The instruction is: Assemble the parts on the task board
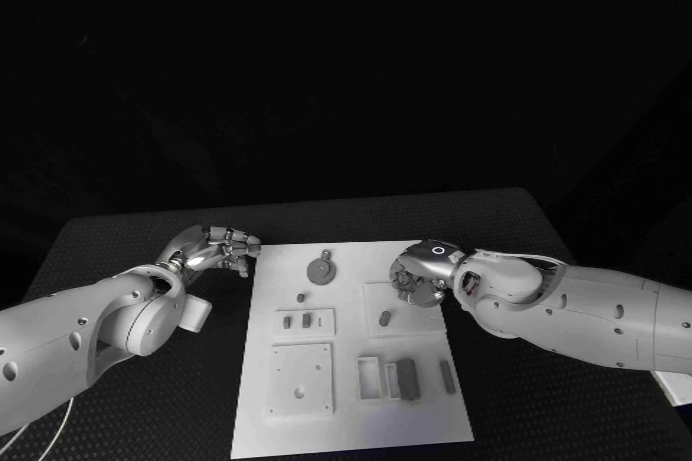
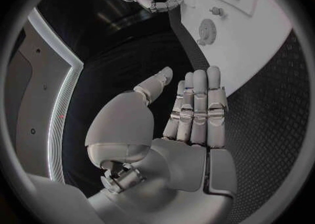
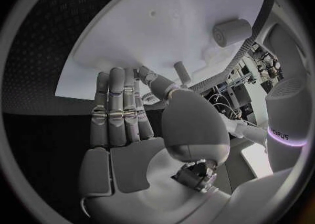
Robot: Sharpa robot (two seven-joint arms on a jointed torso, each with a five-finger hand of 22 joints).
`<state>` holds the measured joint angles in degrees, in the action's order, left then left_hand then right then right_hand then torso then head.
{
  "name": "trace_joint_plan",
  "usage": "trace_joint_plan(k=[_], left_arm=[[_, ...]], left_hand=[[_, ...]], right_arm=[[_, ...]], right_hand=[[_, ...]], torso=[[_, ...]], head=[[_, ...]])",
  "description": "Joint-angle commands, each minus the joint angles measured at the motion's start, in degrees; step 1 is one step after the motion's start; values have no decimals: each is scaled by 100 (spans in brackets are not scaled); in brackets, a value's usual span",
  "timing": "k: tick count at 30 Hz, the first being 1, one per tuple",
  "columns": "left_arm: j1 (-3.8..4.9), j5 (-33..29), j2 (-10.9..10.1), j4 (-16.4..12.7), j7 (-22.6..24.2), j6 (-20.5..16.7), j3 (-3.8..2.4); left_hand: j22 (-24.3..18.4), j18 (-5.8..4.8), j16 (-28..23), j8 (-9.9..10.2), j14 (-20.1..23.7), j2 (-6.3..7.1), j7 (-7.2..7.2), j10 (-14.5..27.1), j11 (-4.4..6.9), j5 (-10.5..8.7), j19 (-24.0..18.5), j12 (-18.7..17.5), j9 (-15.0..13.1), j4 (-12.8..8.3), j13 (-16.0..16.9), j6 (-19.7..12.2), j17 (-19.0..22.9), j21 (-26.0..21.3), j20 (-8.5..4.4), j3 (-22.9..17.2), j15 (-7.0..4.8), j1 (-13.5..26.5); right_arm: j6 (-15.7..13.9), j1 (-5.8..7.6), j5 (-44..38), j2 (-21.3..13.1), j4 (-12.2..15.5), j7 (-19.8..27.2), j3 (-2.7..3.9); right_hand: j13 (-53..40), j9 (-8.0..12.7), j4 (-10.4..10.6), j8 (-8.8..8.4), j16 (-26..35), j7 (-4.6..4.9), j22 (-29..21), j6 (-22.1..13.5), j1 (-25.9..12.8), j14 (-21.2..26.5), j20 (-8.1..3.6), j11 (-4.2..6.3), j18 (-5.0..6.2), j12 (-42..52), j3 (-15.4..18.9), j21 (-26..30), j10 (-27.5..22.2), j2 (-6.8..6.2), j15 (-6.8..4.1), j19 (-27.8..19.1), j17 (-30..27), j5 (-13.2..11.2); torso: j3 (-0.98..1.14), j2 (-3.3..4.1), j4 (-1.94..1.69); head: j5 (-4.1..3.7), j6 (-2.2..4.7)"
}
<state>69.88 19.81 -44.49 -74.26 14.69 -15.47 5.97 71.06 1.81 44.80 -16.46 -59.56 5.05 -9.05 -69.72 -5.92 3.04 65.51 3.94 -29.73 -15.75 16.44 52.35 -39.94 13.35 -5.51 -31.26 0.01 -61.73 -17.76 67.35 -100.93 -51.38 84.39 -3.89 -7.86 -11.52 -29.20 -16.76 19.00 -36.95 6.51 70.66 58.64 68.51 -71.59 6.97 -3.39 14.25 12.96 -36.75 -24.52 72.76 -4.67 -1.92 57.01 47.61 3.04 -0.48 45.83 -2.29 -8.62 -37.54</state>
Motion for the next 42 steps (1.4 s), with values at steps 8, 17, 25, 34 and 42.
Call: trace_joint_plan(k=[8, 17, 25, 34, 42], left_arm=[[3, -35, 4, -12, -15, 51, -4], [3, -27, 0, -15, -26, 52, -3], [3, -25, -3, -11, -33, 63, -3], [3, -21, -13, -11, -43, 67, -3], [2, -16, -20, -13, -43, 71, -3]], left_hand=[[-5, 230, -15, -19, -55, -20, -18, 58, -8, -7, 66, -3, 0, -27, -10, -22, 0, -33, -3, 35, 9, 17], [2, 238, 0, -19, -93, -18, -20, 64, -6, -8, 112, -1, 1, -32, -16, -27, -13, -26, -11, 42, 1, 8], [8, 243, 11, -20, -119, -20, -20, 64, -3, -7, 141, 1, 1, -33, -20, -28, -24, -21, -17, 44, -5, 0], [10, 245, 13, -21, -124, -22, -20, 62, -1, -7, 148, 2, 1, -34, -20, -27, -27, -21, -18, 44, -7, -4], [11, 246, 15, -22, -130, -25, -19, 61, 0, -7, 153, 3, 1, -36, -21, -26, -29, -21, -20, 42, -8, -10]], right_arm=[[196, -127, -212, 37, -72, -186, -52], [168, -147, -187, 32, -67, -194, -53], [94, -147, -145, 27, -61, -192, -53], [81, -148, -129, 3, -59, -197, -53], [103, -148, -137, -16, -57, -204, -54]], right_hand=[[120, 27, -14, -72, -53, 30, 89, -30, 353, 11, -8, -140, 75, -444, -6, 12, -217, -53, 46, 15, 22, 21], [242, 83, -13, -176, -66, 95, 155, -178, 417, 46, -5, -216, 75, -644, 23, 19, -362, -168, 111, -3, 39, 22], [391, 150, -12, -290, -48, 181, 178, -365, 452, 127, 29, -327, 75, -848, 38, 73, -602, -286, 212, -68, 38, 22], [489, 216, -12, -377, -49, 253, 197, -518, 470, 174, 52, -377, 75, -916, 48, 111, -707, -332, 260, -102, 41, 21], [526, 201, -9, -289, -58, 197, 218, -367, 464, 196, 67, -366, 75, -882, 45, 127, -664, -271, 253, -107, 45, 21]], torso=[[-1, 1, -3], [0, 2, 0], [5, 1, -1], [6, 5, 3], [4, 6, -2]], head=[[-12, 8], [-5, 2], [-7, -1], [-8, -4], [-11, -18]])
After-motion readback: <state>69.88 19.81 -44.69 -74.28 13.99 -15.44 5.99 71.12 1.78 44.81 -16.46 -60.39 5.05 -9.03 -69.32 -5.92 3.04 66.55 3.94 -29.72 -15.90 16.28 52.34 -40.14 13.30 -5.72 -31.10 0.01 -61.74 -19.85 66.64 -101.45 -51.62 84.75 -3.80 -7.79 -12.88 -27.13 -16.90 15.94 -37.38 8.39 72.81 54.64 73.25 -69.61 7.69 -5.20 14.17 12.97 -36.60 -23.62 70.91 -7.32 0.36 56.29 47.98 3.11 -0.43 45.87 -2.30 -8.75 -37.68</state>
